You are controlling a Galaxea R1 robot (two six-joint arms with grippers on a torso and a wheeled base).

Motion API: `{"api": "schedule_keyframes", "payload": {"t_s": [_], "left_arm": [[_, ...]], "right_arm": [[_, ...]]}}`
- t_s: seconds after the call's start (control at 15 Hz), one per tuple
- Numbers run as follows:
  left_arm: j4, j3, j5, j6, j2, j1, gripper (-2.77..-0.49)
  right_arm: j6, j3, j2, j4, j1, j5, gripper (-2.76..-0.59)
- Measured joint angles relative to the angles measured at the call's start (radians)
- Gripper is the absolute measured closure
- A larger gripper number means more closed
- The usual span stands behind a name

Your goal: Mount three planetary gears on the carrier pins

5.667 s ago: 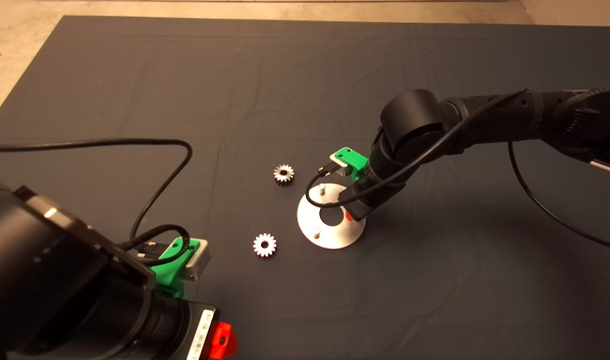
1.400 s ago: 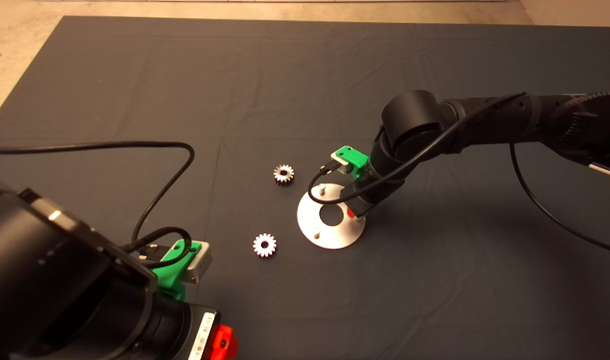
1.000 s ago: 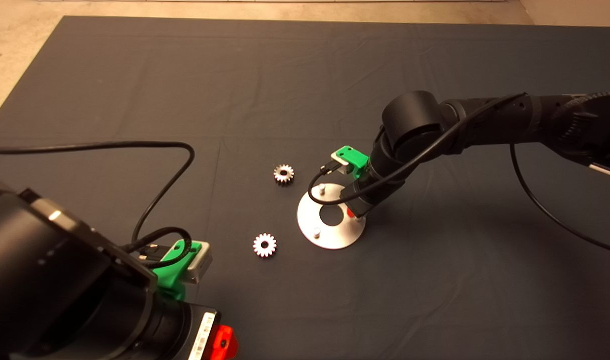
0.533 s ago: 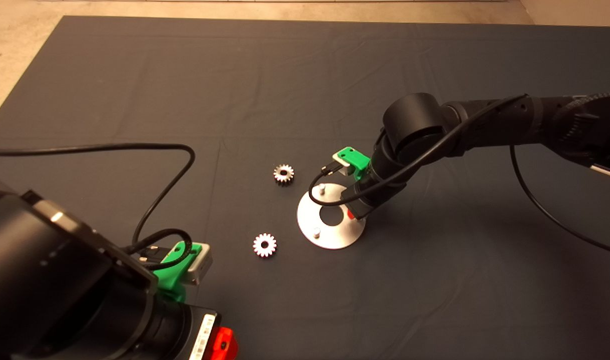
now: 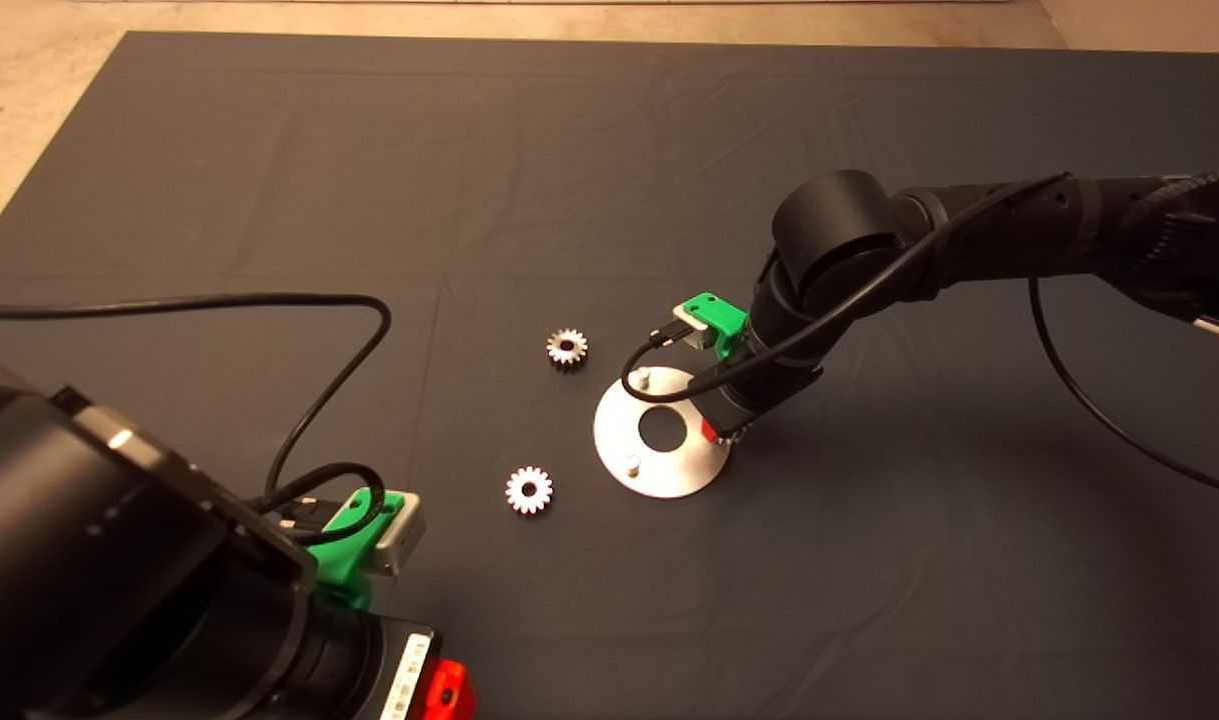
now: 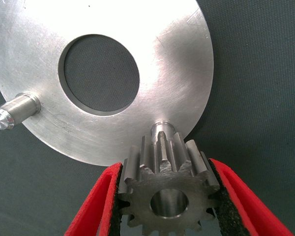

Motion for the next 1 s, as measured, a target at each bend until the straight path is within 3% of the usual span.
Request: {"api": "schedule_keyframes", "payload": {"t_s": [0.47, 1.0], "left_arm": [[0.000, 0.000, 0.000, 0.000, 0.008, 0.000, -2.76], [0.000, 0.000, 0.000, 0.000, 0.011, 0.000, -2.76]], "right_arm": [[0.002, 0.006, 0.001, 0.001, 0.006, 0.001, -1.10], [-0.014, 0.002, 0.001, -0.033, -0.015, 0.000, -1.10]]}}
